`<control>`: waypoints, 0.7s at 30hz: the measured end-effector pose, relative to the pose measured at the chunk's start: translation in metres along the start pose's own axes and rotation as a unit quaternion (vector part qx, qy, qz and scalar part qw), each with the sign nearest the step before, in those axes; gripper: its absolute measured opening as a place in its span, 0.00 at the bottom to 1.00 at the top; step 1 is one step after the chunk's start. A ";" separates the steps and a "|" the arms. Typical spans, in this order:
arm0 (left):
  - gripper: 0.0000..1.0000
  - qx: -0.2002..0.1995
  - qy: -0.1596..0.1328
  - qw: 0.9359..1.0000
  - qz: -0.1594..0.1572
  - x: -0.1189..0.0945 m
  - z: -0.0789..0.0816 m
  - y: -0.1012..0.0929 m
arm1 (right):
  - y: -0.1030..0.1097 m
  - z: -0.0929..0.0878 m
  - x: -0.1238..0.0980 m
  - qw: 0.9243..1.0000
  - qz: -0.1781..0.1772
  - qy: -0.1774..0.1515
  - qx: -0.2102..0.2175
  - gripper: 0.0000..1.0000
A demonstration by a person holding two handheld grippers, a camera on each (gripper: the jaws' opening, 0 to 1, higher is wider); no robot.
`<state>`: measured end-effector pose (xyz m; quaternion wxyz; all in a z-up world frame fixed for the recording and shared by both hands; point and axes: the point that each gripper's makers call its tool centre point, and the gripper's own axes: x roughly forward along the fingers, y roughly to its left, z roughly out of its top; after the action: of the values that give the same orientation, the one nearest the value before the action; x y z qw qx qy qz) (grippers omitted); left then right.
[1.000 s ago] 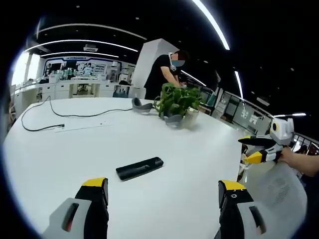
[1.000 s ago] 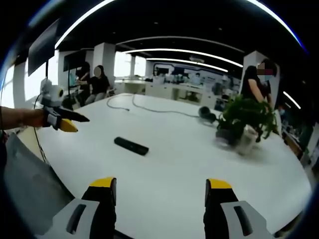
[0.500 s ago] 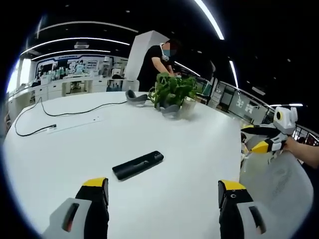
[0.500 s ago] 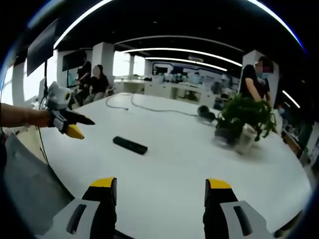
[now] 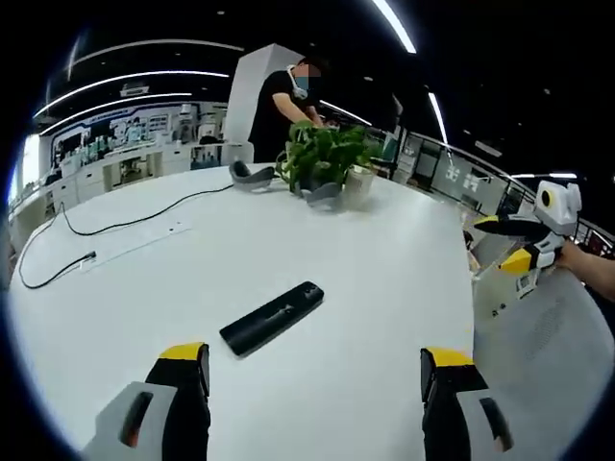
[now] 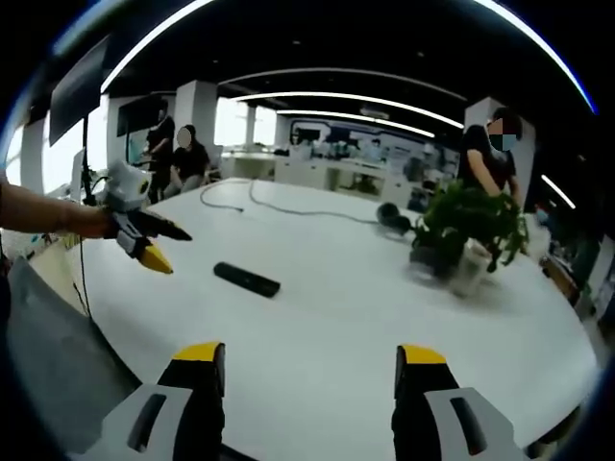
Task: Press the specified remote control buttons in sequence, fully releasing each button before pressing the next.
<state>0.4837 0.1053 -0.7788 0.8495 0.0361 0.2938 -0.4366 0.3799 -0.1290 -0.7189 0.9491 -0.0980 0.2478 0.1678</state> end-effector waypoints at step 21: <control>0.95 0.034 0.051 0.998 -0.008 0.029 -0.010 0.030 | 0.000 -0.003 0.001 1.000 0.002 0.007 -0.001 0.69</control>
<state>0.5153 0.1060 -0.8087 0.8281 0.0848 0.3224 -0.4506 0.3792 -0.1298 -0.7220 0.9469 -0.0994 0.2549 0.1691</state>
